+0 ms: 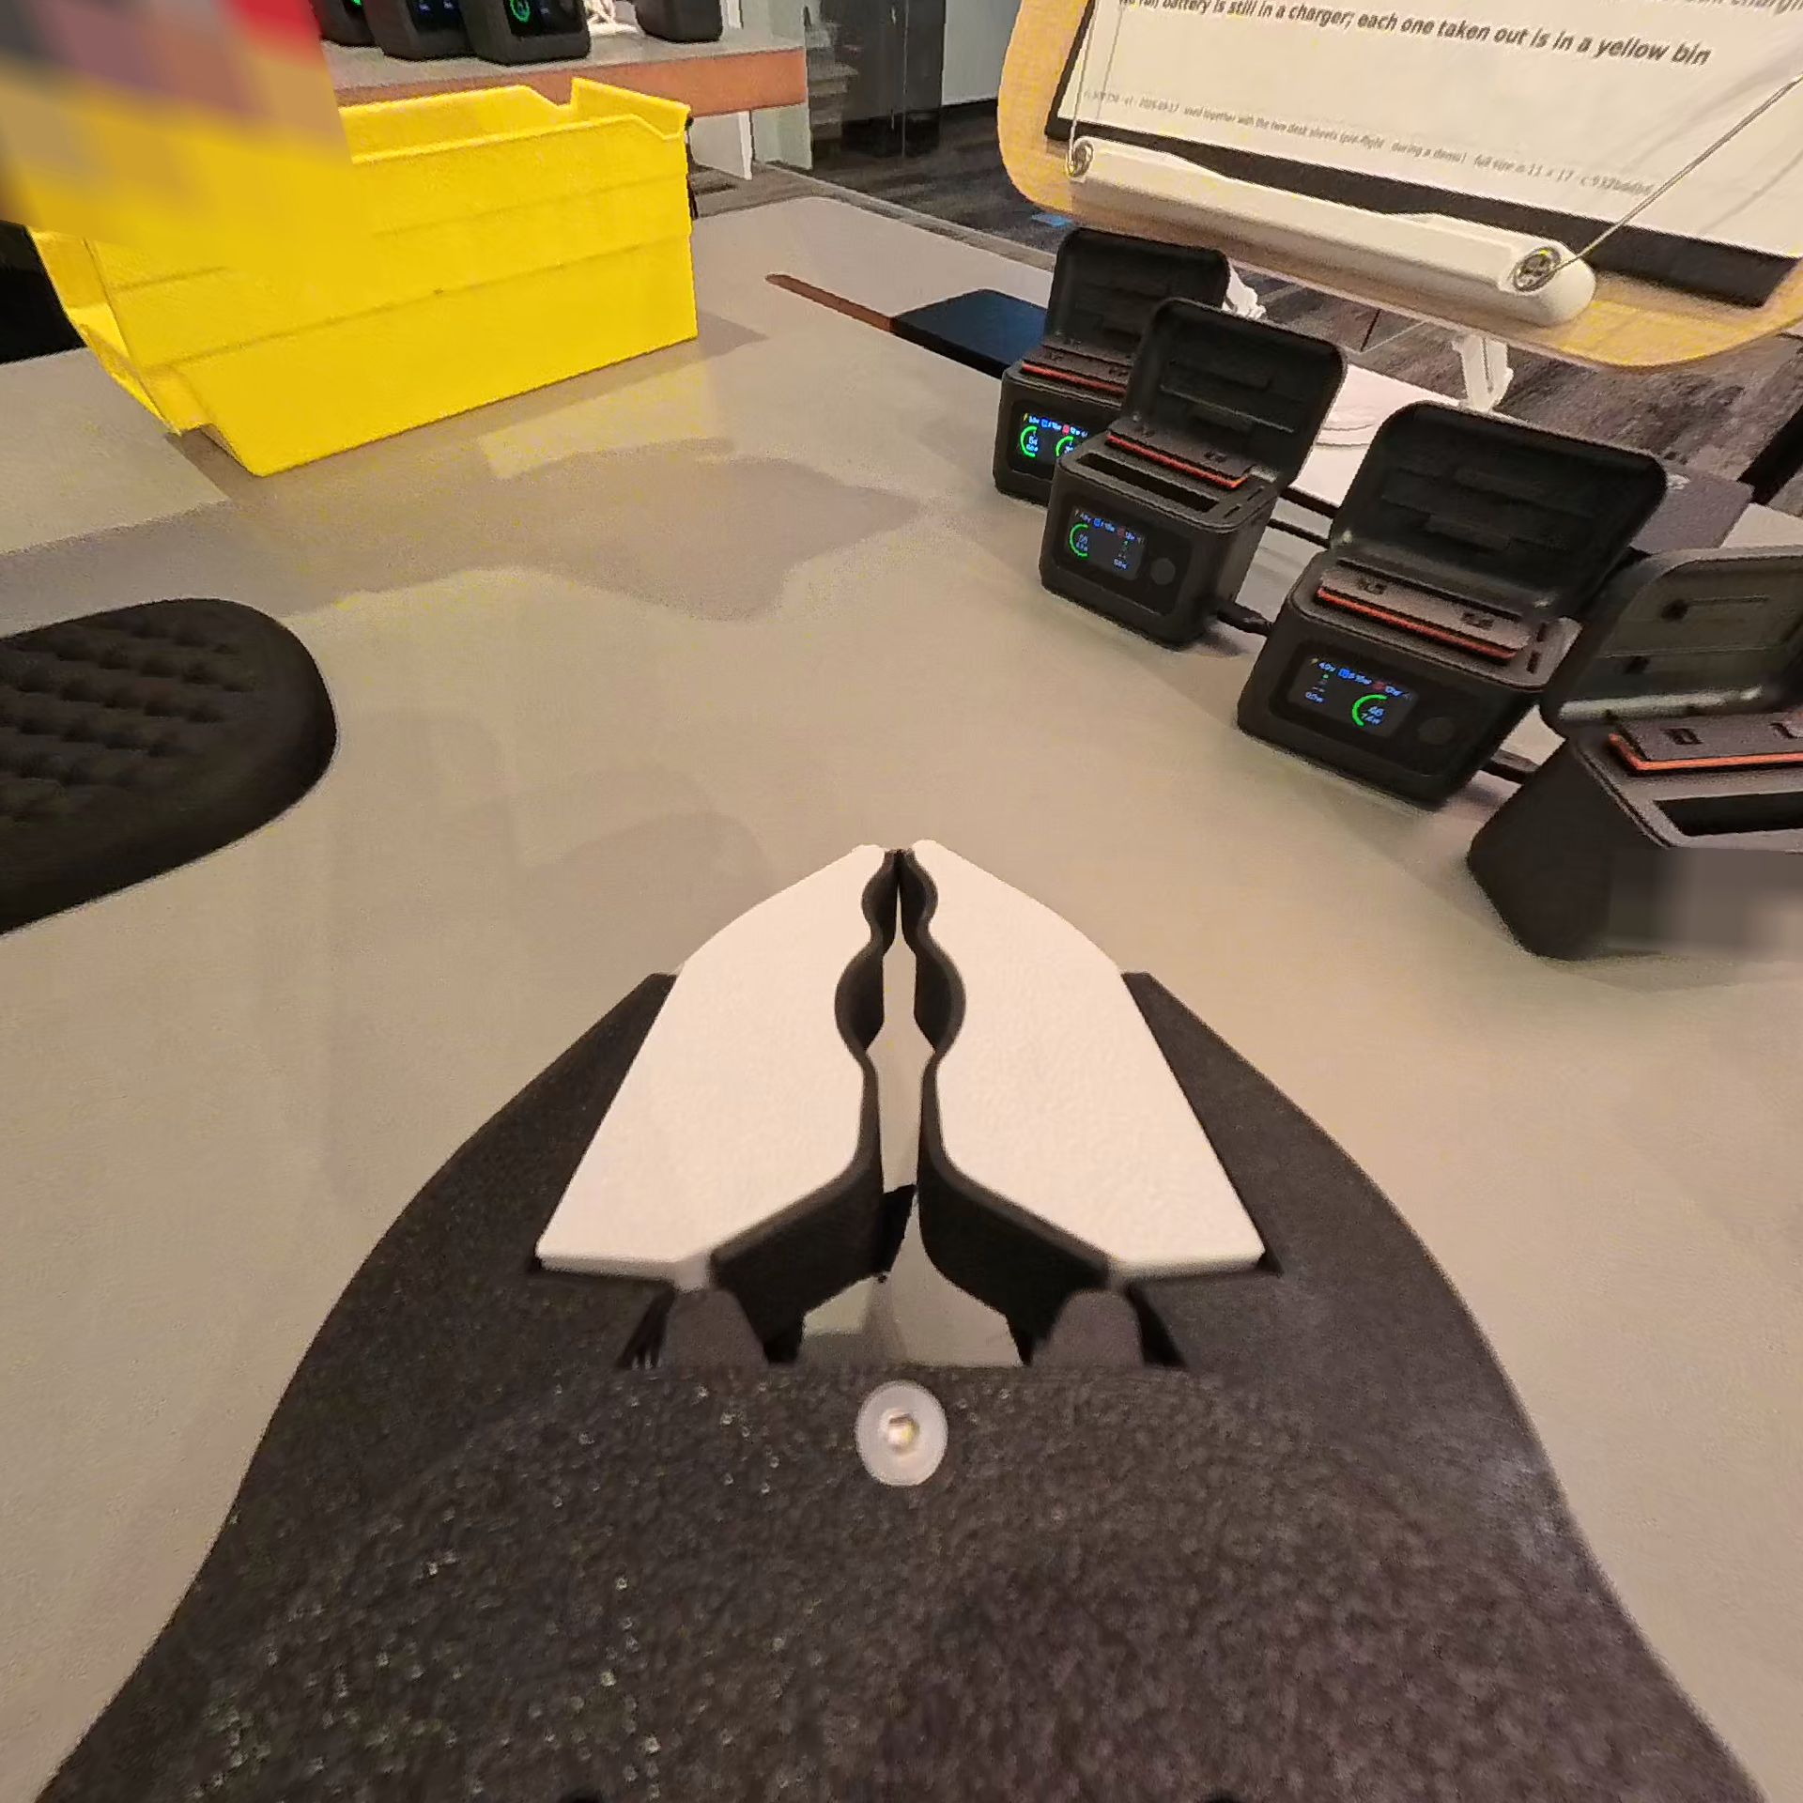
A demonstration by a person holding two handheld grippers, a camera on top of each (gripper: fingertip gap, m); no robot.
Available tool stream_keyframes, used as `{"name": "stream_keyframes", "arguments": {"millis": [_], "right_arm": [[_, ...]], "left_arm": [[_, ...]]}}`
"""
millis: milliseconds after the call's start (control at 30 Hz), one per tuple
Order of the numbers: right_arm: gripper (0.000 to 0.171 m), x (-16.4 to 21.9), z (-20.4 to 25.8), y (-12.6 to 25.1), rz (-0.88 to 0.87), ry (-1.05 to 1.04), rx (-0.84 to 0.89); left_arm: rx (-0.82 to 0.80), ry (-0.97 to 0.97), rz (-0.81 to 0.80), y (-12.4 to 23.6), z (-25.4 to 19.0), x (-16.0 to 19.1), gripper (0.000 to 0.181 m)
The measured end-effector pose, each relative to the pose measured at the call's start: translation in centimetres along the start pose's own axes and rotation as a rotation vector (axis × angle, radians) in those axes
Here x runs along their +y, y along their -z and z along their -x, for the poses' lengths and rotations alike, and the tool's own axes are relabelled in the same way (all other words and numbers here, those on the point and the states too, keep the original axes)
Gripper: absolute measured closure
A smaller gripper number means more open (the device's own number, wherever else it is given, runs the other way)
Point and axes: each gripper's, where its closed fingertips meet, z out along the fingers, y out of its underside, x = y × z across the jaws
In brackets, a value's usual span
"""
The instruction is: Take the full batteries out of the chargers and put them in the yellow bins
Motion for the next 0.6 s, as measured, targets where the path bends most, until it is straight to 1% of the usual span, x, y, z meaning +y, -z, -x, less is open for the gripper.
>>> {"name": "stream_keyframes", "arguments": {"millis": [100, 233, 333, 433, 500, 600], "right_arm": [[0.171, -0.2, -0.1, 0.1, -0.006, -0.001, 0.002], [0.171, -0.1, -0.3, 0.1, -0.006, -0.012, 0.001], [0.171, 0.2, -0.3, -0.1, 0.006, -0.007, 0.001], [0.171, 0.7, -0.3, -0.4, 0.028, 0.003, 0.004], [0.171, 1.0, -0.3, -0.6, 0.04, 0.01, 0.005], [0.171, 1.4, -0.1, -0.9, 0.057, 0.026, 0.004]], "left_arm": [[-0.018, -0.077, 0.132, 4.6, 1.8, 2.9, 0.181], [-0.022, -0.199, 0.441, 10.1, 3.9, 10.6, 0.181], [0.102, -0.231, 0.655, 13.4, 2.2, 16.9, 0.18], [0.238, -0.299, 0.868, 16.4, -0.3, 22.4, 0.174], [0.315, -0.322, 0.938, 17.6, -1.8, 24.5, 0.17], [0.405, -0.373, 1.017, 18.4, -3.3, 26.7, 0.166]]}}
